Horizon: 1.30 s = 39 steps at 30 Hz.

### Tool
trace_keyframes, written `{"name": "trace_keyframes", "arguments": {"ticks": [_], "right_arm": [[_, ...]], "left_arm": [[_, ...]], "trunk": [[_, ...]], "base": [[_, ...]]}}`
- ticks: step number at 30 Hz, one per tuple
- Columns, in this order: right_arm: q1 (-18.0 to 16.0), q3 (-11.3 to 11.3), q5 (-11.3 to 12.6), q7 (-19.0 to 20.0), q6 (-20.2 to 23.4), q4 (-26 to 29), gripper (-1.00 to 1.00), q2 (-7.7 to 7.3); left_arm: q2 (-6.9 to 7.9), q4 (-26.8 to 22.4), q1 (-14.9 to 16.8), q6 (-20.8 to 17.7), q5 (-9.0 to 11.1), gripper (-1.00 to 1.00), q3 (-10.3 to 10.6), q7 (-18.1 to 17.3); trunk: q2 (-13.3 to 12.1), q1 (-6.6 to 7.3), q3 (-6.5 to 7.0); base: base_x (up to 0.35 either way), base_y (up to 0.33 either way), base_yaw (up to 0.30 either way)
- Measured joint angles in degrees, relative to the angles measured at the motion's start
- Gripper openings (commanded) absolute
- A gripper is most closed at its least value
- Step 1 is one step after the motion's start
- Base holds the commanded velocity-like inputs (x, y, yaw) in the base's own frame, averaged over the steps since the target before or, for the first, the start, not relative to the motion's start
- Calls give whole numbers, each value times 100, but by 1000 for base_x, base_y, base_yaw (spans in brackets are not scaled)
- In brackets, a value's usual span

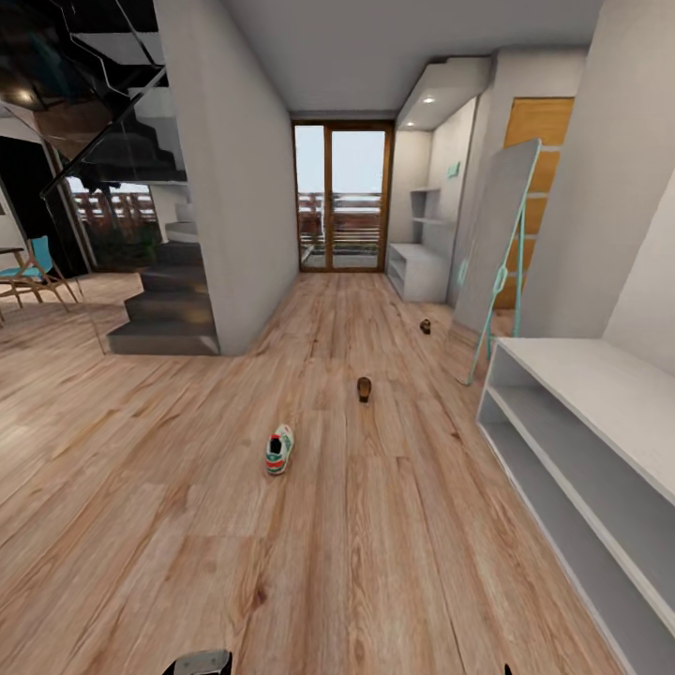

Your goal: Pick up the two gym shoes and the two sandals from the corridor floor and place them onto the hallstand (shoe rack) in the corridor, making sure they are on the rack and not on the floor. Arrange them so the two gym shoes are next to each other and the two sandals are next to each other.

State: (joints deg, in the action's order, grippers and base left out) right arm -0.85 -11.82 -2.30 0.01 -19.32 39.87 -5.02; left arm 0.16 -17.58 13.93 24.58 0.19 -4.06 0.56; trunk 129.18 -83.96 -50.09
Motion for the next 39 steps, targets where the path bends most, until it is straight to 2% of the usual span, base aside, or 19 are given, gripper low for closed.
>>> {"name": "trace_keyframes", "arguments": {"ticks": [10,15,39], "right_arm": [[0,6,34,10,-12,8,100,33],[1,-17,34,8,-21,-340,100,32],[1,25,8,31,-23,-519,100,69]], "left_arm": [[77,136,-10,21,9,100,-7,5],[76,196,-8,28,0,100,9,7],[73,215,-5,33,14,100,11,12]], "trunk": [[0,0,0],[0,0,0],[0,-1,0]], "base": [[339,-55,0],[333,-135,0],[293,-199,0]]}}
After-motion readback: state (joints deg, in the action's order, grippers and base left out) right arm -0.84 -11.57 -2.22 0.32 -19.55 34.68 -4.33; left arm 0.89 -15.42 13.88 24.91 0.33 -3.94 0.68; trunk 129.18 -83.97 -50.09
